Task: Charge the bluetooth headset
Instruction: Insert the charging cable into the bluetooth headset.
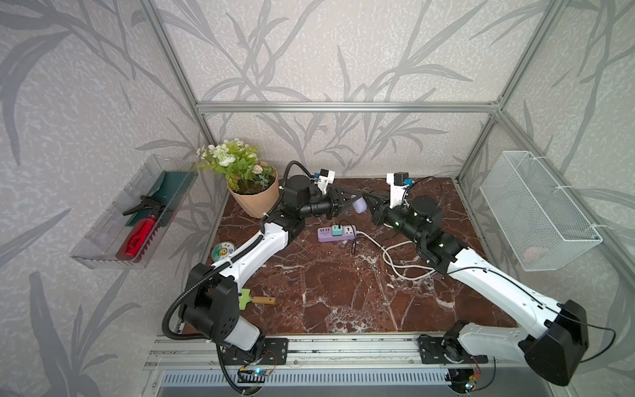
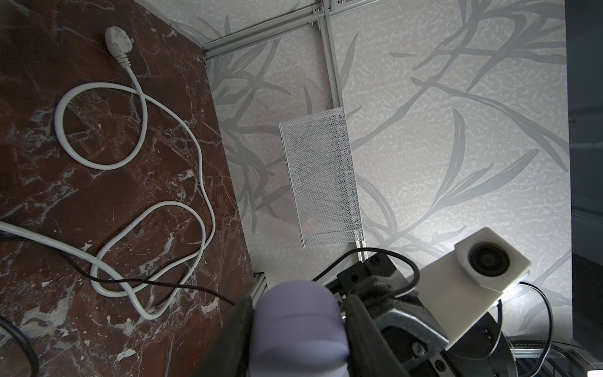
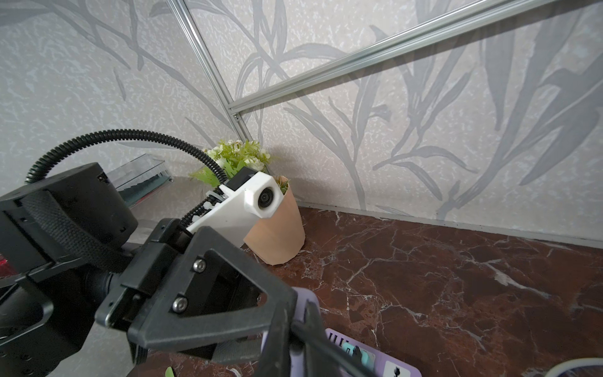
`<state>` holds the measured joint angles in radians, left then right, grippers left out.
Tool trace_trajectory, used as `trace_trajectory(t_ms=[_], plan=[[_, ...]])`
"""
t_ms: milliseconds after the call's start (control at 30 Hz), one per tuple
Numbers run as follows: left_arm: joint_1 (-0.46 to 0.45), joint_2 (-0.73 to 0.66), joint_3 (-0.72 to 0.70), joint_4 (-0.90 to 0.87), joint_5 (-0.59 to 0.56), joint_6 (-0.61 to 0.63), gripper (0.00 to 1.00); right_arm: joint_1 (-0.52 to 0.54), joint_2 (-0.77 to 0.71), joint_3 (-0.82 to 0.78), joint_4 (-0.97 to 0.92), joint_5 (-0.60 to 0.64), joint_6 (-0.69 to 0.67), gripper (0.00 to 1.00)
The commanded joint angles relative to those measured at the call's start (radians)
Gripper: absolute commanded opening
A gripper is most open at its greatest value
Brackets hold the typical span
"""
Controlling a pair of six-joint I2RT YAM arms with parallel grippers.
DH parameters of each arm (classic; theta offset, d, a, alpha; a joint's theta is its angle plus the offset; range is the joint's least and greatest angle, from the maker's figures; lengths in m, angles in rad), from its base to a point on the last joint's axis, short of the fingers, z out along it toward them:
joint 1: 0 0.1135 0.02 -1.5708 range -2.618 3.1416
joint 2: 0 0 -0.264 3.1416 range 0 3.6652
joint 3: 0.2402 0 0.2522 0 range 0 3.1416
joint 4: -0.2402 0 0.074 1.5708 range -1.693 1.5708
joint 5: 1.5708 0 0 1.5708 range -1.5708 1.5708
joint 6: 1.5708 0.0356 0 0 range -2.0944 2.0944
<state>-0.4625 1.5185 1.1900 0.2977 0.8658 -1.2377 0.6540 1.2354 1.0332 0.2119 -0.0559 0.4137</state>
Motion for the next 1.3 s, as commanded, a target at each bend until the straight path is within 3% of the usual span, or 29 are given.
trace_trajectory(t_ms=[0,267,567,800,1267], plan=[[-0.020,-0.052,0.080,0.156,0.076,-0.006,0.00,0.012,0.042,-0.010,-0.232,0.025,0.022,0.00],[-0.017,-0.043,0.092,0.161,0.087,-0.008,0.00,0.036,0.055,0.001,-0.210,0.024,-0.009,0.00],[-0.016,-0.034,0.111,0.161,0.097,-0.006,0.00,0.058,0.093,-0.071,-0.116,-0.092,-0.025,0.00],[-0.016,-0.034,0.106,0.157,0.099,-0.005,0.00,0.058,0.110,-0.036,-0.190,-0.106,-0.085,0.00],[-0.016,-0.033,0.144,0.133,0.114,0.012,0.00,0.064,0.139,-0.148,-0.137,-0.138,0.019,0.00]])
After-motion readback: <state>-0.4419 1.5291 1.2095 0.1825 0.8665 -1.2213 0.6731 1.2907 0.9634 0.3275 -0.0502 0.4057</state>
